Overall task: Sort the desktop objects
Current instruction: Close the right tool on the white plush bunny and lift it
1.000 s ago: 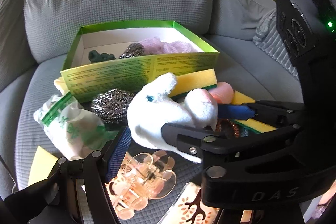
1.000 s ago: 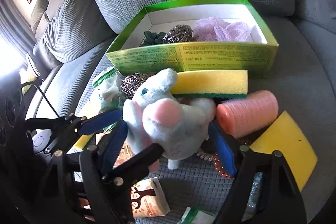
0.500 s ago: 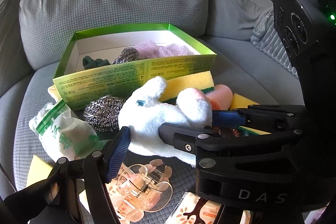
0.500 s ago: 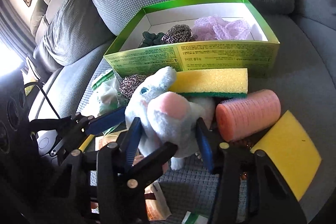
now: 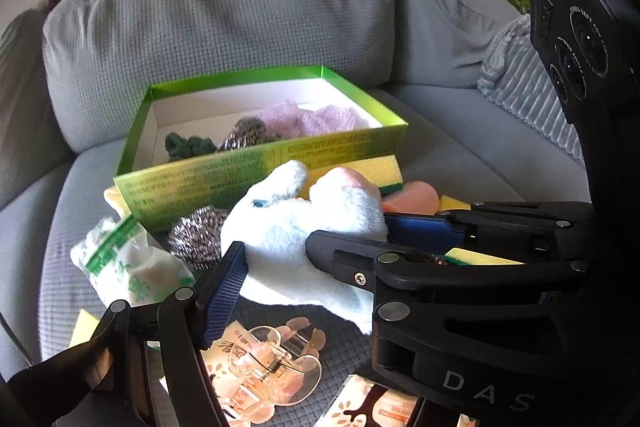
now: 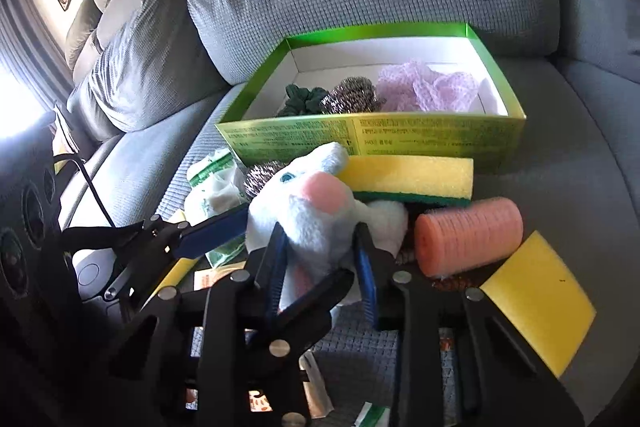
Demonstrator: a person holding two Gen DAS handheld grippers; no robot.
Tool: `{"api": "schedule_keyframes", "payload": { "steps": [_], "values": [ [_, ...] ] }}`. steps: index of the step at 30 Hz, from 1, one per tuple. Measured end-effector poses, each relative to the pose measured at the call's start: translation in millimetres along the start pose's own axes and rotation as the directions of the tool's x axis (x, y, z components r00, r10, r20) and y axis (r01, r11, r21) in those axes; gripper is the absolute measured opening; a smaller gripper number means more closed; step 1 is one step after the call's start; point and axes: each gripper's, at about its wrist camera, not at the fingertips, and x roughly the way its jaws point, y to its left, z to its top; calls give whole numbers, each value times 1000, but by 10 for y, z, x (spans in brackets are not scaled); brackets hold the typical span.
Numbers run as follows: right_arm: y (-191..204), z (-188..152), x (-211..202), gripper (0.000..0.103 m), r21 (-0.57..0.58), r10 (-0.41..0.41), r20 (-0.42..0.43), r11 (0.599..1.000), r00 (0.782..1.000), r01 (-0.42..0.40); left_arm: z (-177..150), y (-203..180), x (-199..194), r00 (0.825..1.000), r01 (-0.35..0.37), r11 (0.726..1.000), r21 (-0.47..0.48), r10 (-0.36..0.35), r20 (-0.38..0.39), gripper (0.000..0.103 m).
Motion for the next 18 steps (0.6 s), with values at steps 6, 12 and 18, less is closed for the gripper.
{"api": "schedule_keyframes", "payload": {
  "steps": [6,12,18],
  "values": [
    [60,80,-181,31,-15,10,45,1000,999,-9,114,-37,-156,999,-13,1000,17,12,45,71],
    [128,266,-299,31,-24,13,81,1000,997,-11,327,-36,-232,997,-31,999,27,29,72,71],
    [175,592,-388,31,-40,13,139,999,990,-7,640,49,-285,993,-42,999,20,40,111,71]
  ]
}}
